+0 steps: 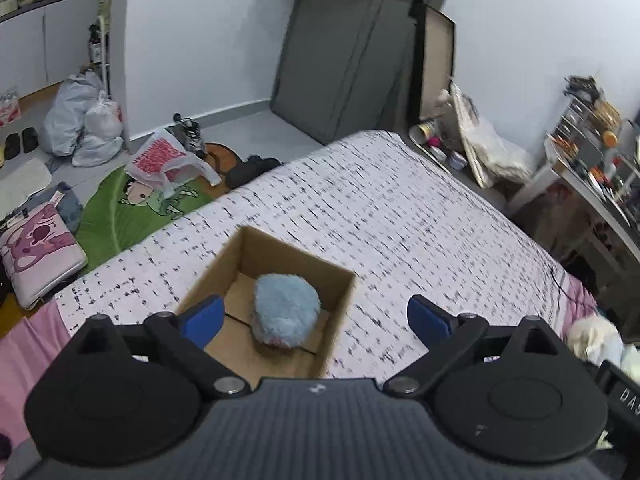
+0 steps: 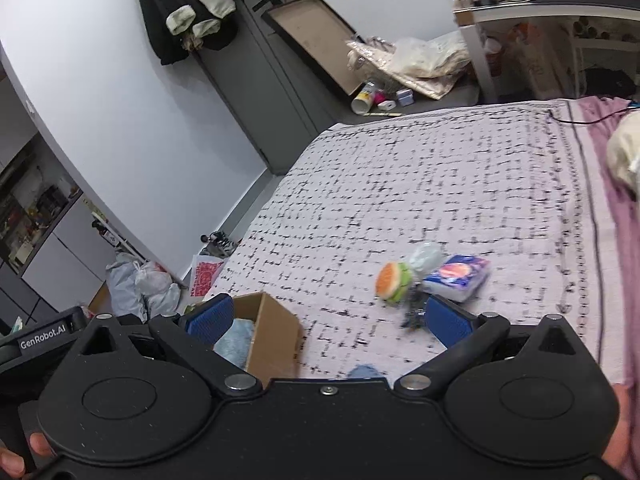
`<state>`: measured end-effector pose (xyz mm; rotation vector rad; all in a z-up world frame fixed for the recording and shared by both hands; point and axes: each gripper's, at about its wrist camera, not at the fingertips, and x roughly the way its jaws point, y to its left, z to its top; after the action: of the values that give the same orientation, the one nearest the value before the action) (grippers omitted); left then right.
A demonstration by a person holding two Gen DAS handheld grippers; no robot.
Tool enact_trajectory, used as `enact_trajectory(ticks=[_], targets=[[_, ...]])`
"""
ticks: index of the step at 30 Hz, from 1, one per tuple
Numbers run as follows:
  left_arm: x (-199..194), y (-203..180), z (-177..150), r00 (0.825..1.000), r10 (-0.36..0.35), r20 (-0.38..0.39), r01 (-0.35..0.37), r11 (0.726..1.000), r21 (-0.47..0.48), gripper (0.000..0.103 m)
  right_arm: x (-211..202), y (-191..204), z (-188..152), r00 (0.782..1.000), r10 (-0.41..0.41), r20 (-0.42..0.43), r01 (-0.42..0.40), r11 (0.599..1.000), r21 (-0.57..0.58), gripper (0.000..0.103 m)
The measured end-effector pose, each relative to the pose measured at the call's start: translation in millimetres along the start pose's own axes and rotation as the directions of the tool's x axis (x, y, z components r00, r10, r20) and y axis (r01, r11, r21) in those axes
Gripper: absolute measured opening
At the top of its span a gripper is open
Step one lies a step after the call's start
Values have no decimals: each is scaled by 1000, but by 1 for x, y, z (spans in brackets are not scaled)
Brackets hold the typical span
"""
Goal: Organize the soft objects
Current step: 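Grasp the flat blue plush with the left tool while the right tool grasps the black plush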
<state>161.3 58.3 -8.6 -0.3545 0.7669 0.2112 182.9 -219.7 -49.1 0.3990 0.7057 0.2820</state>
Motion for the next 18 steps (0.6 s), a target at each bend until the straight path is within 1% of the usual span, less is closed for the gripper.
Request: enact_trajectory(ticks=[3,8,13,18], targets=[[-5,-13,-7,1000,-2,-2,2,999,44,97,-13,-14,1,1000,-15,0,15,1000,18,103],[-9,-34,-21,999,-12,-35,15,996,89,97,-28,-38,0,999,-43,5,43,998,42,103],[-13,-54,-32,999,-9,-44,16,990,138,99,-36,-63,0,998,-70,0,69,994,83,103],[-17,-67,-40,999,-3,-53,11,987,163,100,-38,-82,0,998,-69,-13,70,992,108,103]])
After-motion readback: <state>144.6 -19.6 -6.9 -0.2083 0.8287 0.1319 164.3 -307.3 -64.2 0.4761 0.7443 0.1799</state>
